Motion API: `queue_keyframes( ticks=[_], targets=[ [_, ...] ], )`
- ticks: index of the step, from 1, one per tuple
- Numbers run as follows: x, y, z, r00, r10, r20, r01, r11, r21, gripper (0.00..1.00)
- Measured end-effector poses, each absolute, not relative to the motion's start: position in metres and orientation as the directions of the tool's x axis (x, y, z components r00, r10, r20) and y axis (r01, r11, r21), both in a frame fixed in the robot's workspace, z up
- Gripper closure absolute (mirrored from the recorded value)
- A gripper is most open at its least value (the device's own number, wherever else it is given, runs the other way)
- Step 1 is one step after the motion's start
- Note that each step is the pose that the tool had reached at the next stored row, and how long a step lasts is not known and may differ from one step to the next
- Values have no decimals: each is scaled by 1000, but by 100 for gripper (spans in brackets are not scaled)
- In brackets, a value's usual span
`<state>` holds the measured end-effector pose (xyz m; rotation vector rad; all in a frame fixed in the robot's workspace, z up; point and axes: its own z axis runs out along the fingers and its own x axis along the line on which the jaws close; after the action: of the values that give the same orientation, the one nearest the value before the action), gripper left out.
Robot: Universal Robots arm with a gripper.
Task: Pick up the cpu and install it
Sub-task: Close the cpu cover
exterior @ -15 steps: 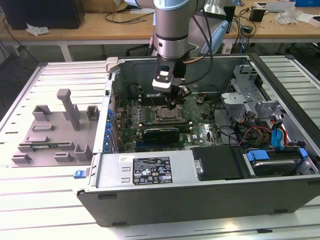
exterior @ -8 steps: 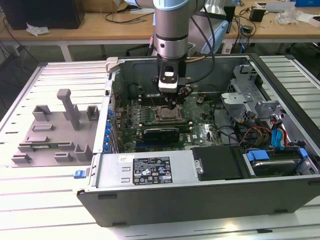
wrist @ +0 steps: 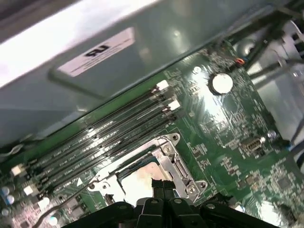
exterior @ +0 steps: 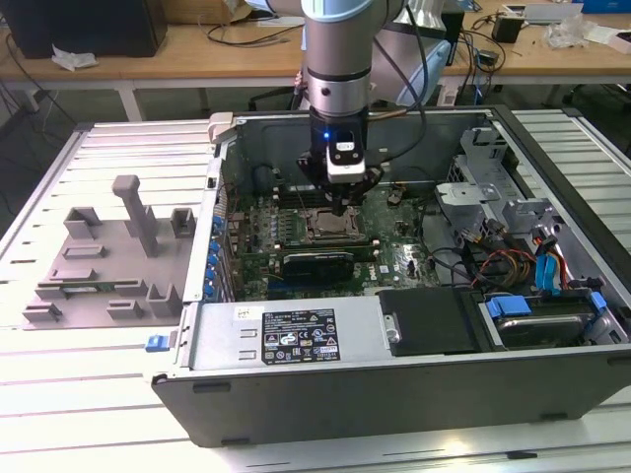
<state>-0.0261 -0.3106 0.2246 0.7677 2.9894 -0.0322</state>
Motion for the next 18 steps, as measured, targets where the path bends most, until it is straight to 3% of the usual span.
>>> queue_keyframes(
  ticks=[18],
  targets=[
    [-26,-311,223,-995,87,-59,87,996,-12,89]
  ],
)
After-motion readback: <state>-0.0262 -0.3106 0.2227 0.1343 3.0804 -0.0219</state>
